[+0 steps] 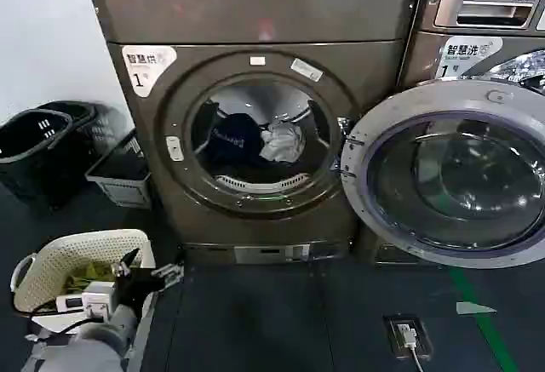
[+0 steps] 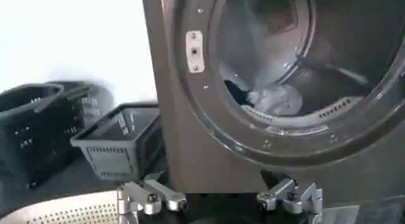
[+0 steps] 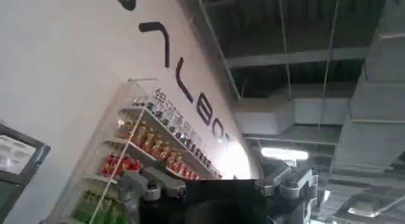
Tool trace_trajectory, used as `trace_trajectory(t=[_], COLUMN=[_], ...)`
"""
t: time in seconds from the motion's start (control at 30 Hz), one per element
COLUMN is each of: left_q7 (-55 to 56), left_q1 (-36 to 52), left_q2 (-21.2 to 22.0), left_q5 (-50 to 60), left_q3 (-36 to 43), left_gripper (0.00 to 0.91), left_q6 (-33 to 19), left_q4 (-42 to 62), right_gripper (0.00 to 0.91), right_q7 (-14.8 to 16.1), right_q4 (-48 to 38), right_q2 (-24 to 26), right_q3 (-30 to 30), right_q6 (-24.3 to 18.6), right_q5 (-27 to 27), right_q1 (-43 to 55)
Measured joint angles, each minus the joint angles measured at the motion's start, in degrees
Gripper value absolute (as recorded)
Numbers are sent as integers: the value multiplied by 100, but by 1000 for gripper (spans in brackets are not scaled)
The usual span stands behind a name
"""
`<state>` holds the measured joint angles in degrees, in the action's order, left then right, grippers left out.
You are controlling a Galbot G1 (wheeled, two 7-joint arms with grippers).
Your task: Grasp the clothes from the dryer.
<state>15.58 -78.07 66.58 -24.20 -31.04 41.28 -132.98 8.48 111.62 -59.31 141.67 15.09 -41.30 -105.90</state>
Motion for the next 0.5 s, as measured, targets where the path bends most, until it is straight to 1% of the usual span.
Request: trace_trajectory(t=[0.13, 0.5], left_q7=[11, -34], left_q1=[-16, -20], left_q2=[2, 8], left_q5=[31, 74], left_q3=[11, 5], left_gripper=[907, 907], left_q6=[-89, -232], left_q4=[-15, -134], right_gripper=[907, 907], right_q7=[69, 66], right_q4=[5, -36], right_q2=[-16, 4], right_q3=[4, 76], right_q6=[-41, -166], right_q5=[1, -130], right_q1=[-31, -51])
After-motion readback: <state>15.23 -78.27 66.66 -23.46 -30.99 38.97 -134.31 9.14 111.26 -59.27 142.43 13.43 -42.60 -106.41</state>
